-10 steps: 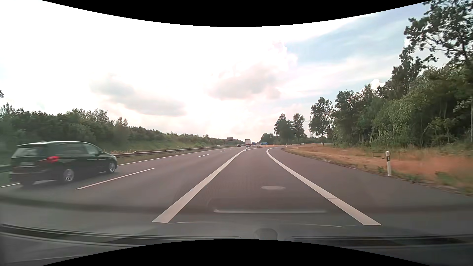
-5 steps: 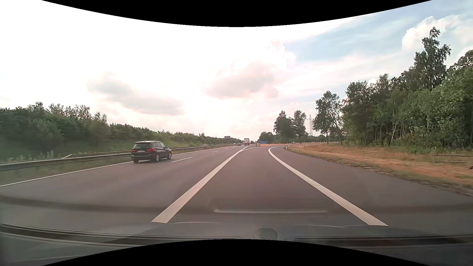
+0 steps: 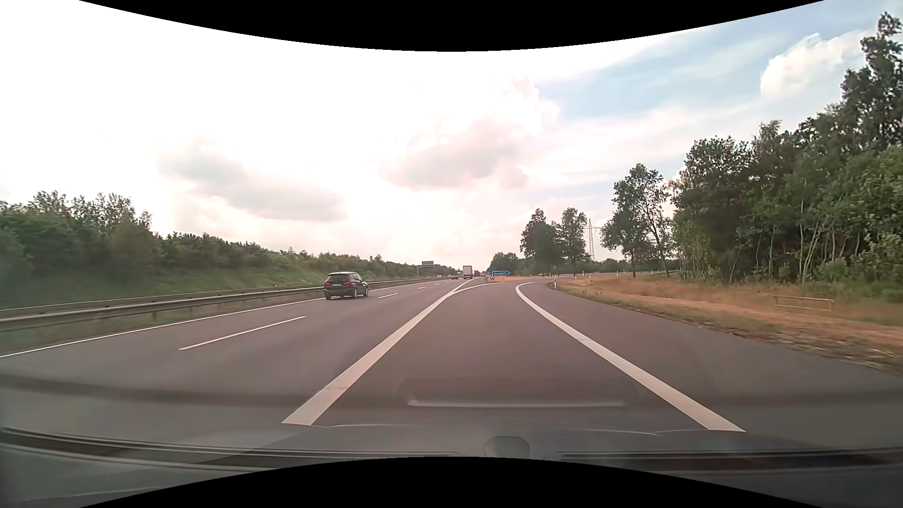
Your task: Follow the waypoints while adhering to traffic rules and regulations
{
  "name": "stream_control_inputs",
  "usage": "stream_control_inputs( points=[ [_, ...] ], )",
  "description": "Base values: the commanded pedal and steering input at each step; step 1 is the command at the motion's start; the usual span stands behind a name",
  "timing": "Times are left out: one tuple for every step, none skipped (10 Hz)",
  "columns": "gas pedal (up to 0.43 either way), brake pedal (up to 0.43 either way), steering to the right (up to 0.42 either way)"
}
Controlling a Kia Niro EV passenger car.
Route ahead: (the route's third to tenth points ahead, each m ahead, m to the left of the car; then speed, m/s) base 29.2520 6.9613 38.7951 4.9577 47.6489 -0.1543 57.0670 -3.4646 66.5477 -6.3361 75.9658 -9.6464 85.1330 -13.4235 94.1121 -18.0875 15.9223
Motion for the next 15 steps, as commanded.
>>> stream_control_inputs(
  points=[
    [0.047,0.0,0.005],
    [0.047,0.0,0.006],
    [0.059,0.0,0.006],
    [0.059,0.0,0.006],
    [0.059,0.0,0.007],
    [0.059,0.0,0.008],
    [0.059,0.0,0.009],
    [0.059,0.0,0.01],
    [0.059,0.0,0.01],
    [0.059,0.0,0.01],
    [0.059,0.0,0.01],
    [0.059,0.0,0.01],
    [0.059,0.0,0.01],
    [0.067,0.0,0.01],
    [0.067,0.0,0.011]
  ],
)
